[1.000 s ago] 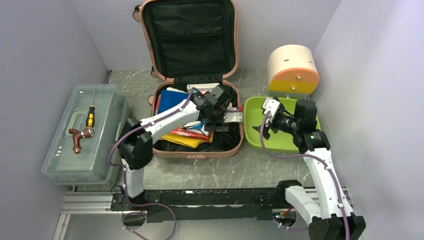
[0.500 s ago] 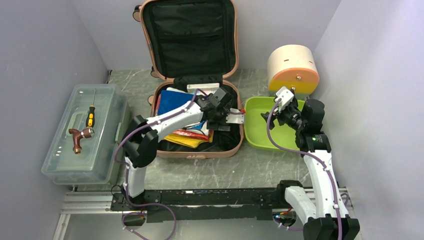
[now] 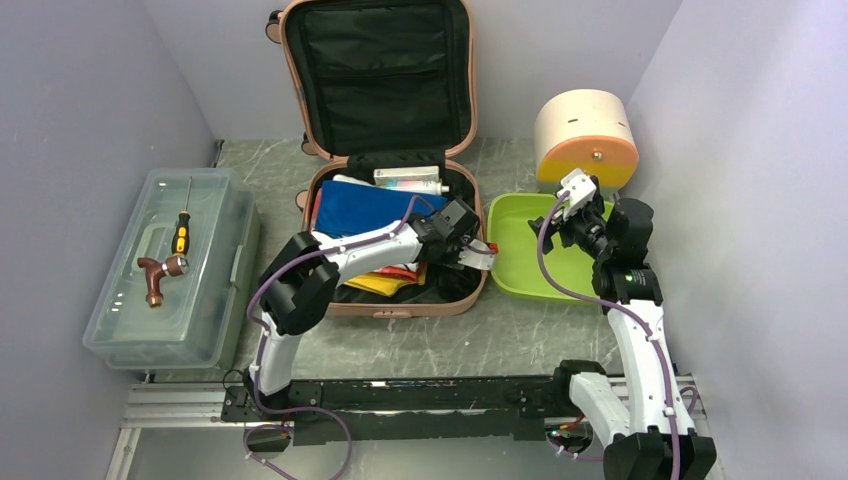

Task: Open, take out, and arrange the luggage
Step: Pick up the clothes from the opened luggage.

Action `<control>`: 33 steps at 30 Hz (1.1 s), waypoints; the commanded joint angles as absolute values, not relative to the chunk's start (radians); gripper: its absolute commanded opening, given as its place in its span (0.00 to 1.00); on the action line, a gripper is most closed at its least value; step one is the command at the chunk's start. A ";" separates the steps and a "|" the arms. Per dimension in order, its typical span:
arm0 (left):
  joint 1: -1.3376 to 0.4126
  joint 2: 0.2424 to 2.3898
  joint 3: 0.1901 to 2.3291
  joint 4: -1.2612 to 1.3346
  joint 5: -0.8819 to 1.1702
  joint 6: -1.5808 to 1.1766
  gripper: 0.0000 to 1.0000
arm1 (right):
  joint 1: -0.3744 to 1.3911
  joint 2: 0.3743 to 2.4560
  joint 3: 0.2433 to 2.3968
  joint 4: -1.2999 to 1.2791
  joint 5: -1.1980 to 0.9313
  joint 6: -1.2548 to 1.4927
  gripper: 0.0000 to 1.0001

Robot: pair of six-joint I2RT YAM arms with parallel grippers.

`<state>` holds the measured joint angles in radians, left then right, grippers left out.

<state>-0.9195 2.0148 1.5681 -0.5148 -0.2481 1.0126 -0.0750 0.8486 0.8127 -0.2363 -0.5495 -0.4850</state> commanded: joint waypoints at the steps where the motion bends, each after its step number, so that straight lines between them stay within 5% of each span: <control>1: -0.923 2.018 1.565 -0.477 -0.289 1.042 0.52 | -0.081 0.849 0.819 -0.190 -0.547 -0.454 0.96; 4: -0.923 2.016 1.572 -0.476 -0.296 1.042 0.33 | -0.081 0.866 0.830 -0.194 -0.562 -0.426 0.97; 8: -0.921 2.014 1.584 -0.483 -0.309 1.043 0.23 | -0.081 0.912 0.871 -0.241 -0.621 -0.395 0.97; 11: -0.917 1.997 1.595 -0.483 -0.306 1.031 0.01 | -0.081 0.966 0.911 -0.283 -0.673 -0.373 0.96; 33: -0.730 1.901 1.782 -0.611 0.054 0.640 0.00 | -0.046 1.341 1.104 -0.234 -1.035 0.050 0.88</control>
<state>-0.7624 1.9541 1.7172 -0.6098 -0.0360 0.7433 -0.0723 1.2800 1.0412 -0.3038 -0.9455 -0.0917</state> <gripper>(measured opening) 0.036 0.900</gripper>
